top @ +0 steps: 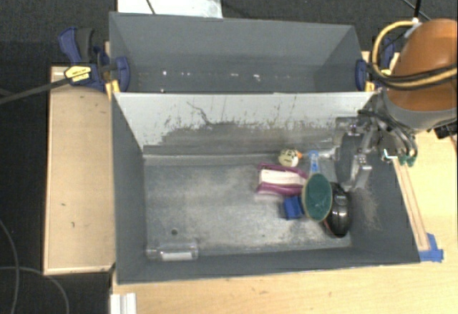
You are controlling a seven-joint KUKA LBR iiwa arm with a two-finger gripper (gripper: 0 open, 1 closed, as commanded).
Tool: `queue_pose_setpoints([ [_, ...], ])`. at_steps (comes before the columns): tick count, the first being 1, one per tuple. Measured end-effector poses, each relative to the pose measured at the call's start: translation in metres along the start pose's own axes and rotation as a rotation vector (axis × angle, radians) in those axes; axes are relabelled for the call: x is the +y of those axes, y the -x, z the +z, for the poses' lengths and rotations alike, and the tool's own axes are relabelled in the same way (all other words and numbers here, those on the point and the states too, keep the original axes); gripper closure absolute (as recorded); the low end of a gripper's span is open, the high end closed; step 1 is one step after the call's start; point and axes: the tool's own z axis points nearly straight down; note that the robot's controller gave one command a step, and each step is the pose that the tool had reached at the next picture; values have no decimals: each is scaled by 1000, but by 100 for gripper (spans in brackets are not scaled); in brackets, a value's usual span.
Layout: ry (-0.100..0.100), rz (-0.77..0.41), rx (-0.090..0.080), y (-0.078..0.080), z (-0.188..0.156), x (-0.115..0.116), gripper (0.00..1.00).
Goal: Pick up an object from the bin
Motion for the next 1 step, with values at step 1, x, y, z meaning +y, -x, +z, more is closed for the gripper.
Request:
queue_pose_setpoints([
  [1,1,158,2,-36,98,11,0],
])
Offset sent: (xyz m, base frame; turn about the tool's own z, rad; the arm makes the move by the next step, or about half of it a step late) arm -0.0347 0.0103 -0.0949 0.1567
